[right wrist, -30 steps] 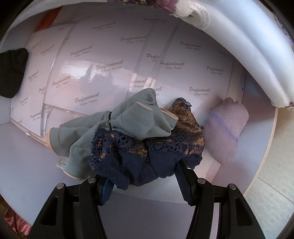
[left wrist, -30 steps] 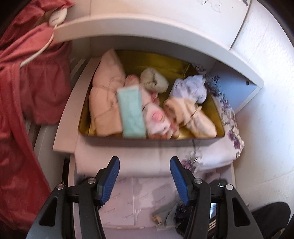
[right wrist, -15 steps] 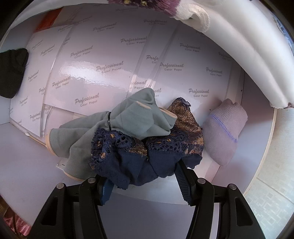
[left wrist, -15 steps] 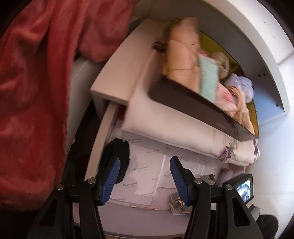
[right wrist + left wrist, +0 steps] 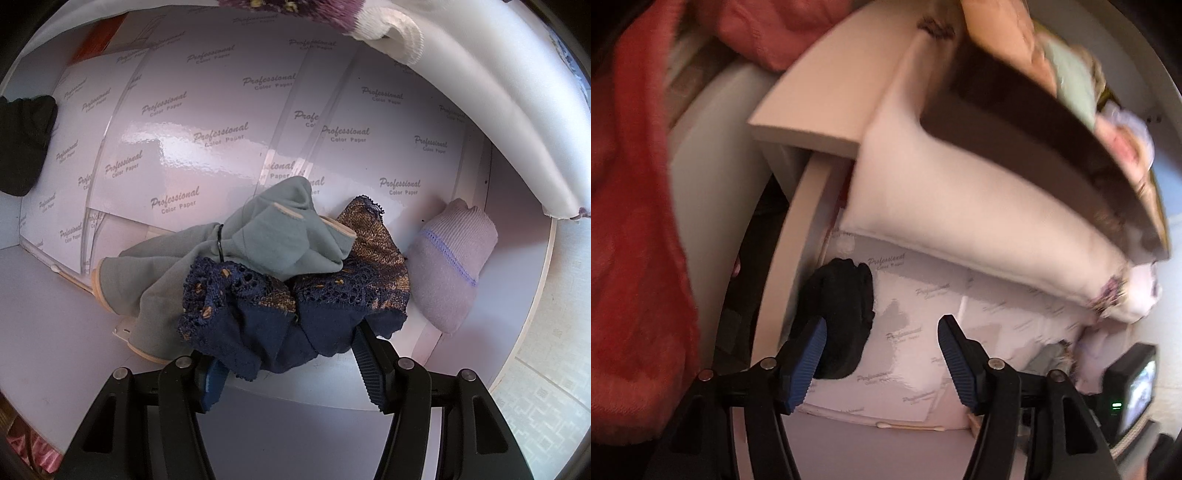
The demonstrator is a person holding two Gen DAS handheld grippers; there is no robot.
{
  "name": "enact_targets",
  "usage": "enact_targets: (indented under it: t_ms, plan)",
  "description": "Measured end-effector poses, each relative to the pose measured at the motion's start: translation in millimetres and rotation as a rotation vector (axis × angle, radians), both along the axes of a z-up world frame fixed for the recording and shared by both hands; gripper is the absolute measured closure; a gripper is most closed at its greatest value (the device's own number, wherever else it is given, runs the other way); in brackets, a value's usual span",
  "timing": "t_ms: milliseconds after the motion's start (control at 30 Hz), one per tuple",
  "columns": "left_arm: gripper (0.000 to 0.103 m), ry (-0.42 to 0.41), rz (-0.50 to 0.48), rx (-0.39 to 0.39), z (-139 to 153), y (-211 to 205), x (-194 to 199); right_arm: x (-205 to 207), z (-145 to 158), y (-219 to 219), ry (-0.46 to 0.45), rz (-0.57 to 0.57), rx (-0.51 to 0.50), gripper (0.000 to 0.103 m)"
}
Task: Organize soft objects
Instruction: 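Grasp the black knit item with the left tool while the right tool lifts the navy cloth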
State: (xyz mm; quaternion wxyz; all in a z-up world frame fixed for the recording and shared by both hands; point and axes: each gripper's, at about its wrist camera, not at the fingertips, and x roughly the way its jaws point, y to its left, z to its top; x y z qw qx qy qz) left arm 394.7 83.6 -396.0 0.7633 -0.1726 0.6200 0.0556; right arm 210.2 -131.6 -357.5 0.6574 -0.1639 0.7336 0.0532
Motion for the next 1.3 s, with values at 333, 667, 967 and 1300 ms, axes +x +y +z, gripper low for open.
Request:
enact_targets:
  t_ms: [333, 667, 967, 1300]
  plan:
    - [0.027, 0.007, -0.214, -0.121, -17, -52, 5, -1, 0, 0, -0.001, 0.000, 0.000, 0.041]
    - [0.027, -0.119, -0.120, -0.212, 25, -34, -3, -1, 1, -3, -0.005, -0.005, 0.001, 0.041]
    - [0.027, -0.044, -0.068, -0.113, 7, -16, -1, 0, 2, -6, -0.003, -0.006, 0.008, 0.042]
    - [0.040, 0.072, -0.201, -0.035, -39, -54, 0, 5, 6, -15, 0.015, -0.041, 0.050, 0.054]
